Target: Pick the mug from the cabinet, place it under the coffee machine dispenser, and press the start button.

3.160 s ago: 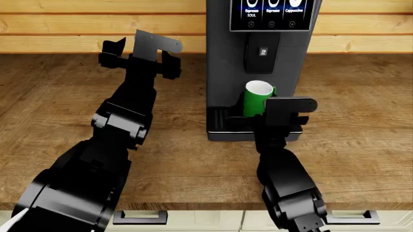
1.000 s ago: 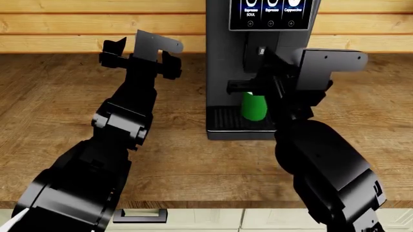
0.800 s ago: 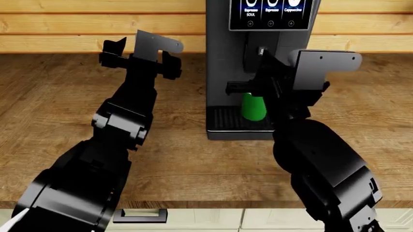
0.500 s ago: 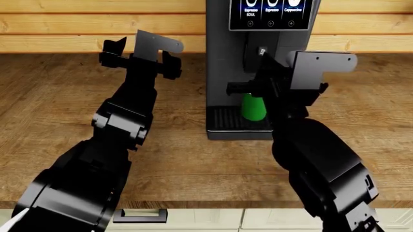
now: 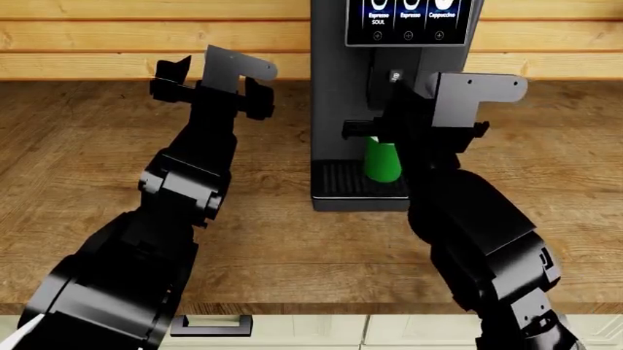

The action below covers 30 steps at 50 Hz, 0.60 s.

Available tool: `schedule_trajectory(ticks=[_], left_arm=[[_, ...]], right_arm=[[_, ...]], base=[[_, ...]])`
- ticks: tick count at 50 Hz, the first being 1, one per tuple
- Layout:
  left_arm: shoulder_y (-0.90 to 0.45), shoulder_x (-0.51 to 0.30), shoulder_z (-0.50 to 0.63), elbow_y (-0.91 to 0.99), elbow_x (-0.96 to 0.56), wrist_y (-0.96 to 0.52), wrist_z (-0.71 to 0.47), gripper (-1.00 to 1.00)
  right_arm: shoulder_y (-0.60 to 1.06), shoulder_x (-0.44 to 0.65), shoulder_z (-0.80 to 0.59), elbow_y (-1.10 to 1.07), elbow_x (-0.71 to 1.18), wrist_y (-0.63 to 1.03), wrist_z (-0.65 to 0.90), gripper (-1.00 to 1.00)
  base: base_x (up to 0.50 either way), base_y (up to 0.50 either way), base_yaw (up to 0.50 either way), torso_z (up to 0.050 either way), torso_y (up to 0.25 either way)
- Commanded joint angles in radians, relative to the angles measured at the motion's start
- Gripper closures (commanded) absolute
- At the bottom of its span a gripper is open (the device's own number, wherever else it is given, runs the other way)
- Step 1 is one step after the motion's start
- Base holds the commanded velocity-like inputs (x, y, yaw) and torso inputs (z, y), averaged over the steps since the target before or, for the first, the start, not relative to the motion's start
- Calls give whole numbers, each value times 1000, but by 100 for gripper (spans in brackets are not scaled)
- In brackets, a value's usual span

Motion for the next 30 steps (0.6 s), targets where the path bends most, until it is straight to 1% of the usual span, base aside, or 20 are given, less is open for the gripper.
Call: schedule_trajectory(ticks=[1,13,30], left_arm=[[0,0,4,0,-2,3,-1,-100],[1,0,3,0,0,5,-1,-100],[0,0,-1,0,4,1,2,-100]], right_arm=[[25,-8,-7,78,-3,-11,-19,100],[37,-11,-9,112,-6,-20,-23,100],[52,1,-3,86,14,9,-8,100]], base=[[0,0,0,0,0],[13,1,5,2,0],[15,2,8,1,0]])
